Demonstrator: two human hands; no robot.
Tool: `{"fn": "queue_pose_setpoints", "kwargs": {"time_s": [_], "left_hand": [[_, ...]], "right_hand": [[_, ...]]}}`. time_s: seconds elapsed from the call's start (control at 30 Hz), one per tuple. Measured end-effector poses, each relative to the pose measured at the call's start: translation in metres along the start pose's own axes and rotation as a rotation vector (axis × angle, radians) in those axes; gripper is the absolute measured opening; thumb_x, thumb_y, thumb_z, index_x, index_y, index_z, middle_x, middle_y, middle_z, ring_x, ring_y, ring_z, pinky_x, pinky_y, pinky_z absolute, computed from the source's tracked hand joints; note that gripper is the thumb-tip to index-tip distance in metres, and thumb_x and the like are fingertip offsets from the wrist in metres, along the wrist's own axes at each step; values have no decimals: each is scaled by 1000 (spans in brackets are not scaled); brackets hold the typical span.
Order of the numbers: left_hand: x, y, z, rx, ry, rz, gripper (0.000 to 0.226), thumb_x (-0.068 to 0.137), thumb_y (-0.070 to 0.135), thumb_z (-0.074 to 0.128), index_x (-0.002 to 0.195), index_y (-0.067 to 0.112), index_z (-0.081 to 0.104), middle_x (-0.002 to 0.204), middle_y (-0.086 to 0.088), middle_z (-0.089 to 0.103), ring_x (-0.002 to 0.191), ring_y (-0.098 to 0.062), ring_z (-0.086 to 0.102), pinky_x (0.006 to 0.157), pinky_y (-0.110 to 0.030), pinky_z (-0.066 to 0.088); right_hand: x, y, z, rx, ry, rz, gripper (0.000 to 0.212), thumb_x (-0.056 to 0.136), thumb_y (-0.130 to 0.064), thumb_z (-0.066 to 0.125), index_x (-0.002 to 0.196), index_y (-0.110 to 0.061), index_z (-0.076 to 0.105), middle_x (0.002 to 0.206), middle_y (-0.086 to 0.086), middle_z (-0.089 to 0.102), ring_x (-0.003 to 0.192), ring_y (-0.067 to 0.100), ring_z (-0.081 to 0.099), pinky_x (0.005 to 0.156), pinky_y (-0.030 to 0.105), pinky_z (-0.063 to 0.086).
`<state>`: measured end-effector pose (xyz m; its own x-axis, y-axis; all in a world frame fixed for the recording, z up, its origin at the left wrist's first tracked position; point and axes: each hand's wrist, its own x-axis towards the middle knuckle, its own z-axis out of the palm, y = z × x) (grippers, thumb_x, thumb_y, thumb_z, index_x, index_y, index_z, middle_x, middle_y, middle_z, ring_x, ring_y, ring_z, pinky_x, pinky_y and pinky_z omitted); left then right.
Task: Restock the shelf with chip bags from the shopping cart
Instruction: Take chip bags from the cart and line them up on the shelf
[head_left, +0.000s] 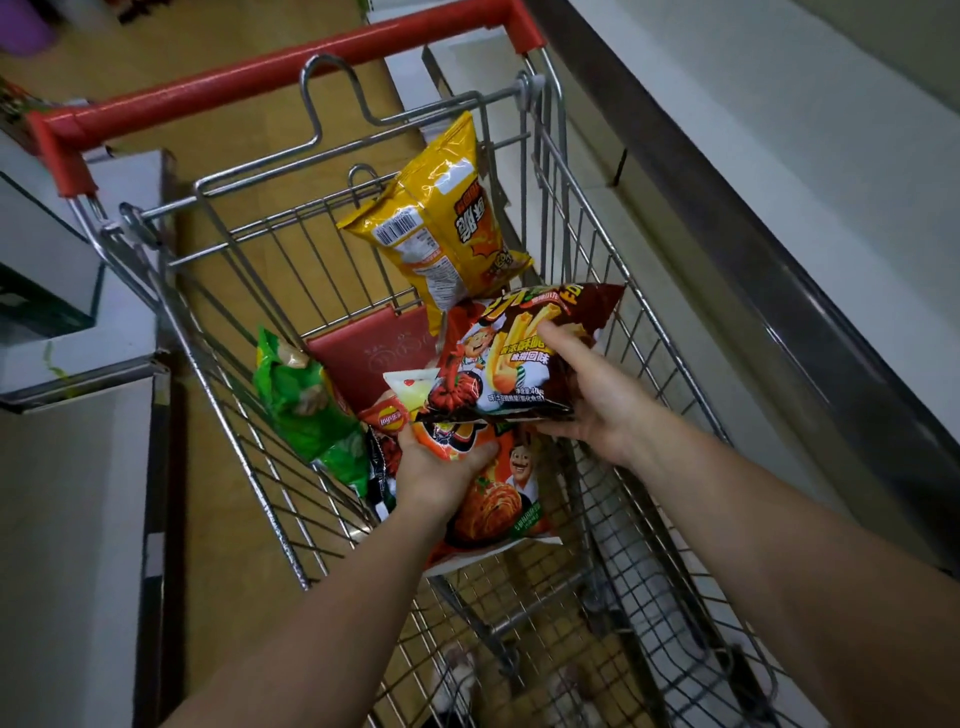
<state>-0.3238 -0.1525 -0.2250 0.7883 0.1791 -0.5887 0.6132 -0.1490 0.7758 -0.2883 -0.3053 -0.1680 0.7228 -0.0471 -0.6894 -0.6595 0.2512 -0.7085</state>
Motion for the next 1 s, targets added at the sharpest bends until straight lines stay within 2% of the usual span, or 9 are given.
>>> {"fn": "queue_pose_setpoints", "kwargs": {"time_s": [0.07, 0.2, 0.3, 0.4, 0.47, 0.57, 0.7, 0.87, 1.0], "left_hand": [[0, -5, -5, 13, 5, 2, 85, 70, 21, 83, 138, 16, 31, 120, -3, 56, 105, -22, 53, 95, -33, 41], [1, -15, -16, 36, 17, -13, 91, 70, 21, 83, 142, 19, 27, 128, -6, 53, 119, -28, 50, 102, -36, 39], [1, -18, -22, 22, 35, -32, 86, 72, 22, 82, 140, 18, 30, 130, -6, 53, 119, -28, 51, 102, -40, 40], [0, -16, -27, -1, 61, -35, 83, 72, 20, 81, 138, 16, 31, 124, -4, 54, 118, -29, 52, 97, -38, 40], [0, -14, -28, 2, 73, -27, 84, 73, 21, 81, 139, 16, 30, 128, -7, 55, 118, -30, 52, 99, -40, 40], [0, -12, -29, 8, 75, -10, 86, 74, 21, 80, 141, 17, 28, 131, -8, 54, 120, -30, 51, 100, -40, 39], [-1, -12, -29, 0, 48, -12, 85, 76, 20, 78, 142, 16, 26, 132, -7, 52, 121, -30, 50, 101, -41, 39], [-4, -9, -30, 14, 48, -8, 85, 73, 23, 80, 141, 17, 29, 131, -8, 53, 119, -29, 52, 101, -44, 41], [-10, 6, -38, 22, 53, 30, 89, 72, 23, 81, 143, 18, 27, 132, -8, 51, 121, -30, 50, 103, -46, 40]], "right_hand": [[2, 1, -2, 18, -7, 38, 34, 82, -32, 67, 112, -17, 62, 107, 8, 70, 93, 24, 66, 70, 35, 54], [3, 1, -15, -86, 50, 45, 33, 81, -11, 62, 114, -10, 59, 97, 13, 71, 76, 26, 69, 60, 30, 54], [-2, -2, -28, -160, 28, -4, 30, 82, -7, 60, 111, -13, 57, 97, 12, 70, 78, 26, 69, 62, 32, 54], [-5, 0, -41, -252, 19, -64, 39, 80, -1, 58, 115, -17, 55, 101, 14, 68, 86, 30, 68, 73, 39, 55], [-4, 5, -49, -312, 39, -84, 47, 77, 4, 59, 118, -18, 52, 104, 15, 67, 88, 32, 67, 78, 44, 55], [-8, 16, -57, -351, 59, -67, 56, 76, 10, 57, 123, -20, 45, 103, 13, 65, 87, 31, 66, 76, 43, 54], [-8, 35, -61, -351, 74, -30, 61, 75, 10, 57, 127, -19, 44, 106, 14, 64, 93, 34, 65, 85, 52, 52], [-14, 46, -56, -351, 63, -30, 65, 75, 9, 59, 131, -20, 43, 105, 12, 65, 92, 31, 65, 83, 45, 53], [-23, 39, -49, -335, 58, -59, 72, 75, 9, 60, 137, -21, 39, 109, 13, 65, 94, 32, 65, 85, 48, 52]]}}
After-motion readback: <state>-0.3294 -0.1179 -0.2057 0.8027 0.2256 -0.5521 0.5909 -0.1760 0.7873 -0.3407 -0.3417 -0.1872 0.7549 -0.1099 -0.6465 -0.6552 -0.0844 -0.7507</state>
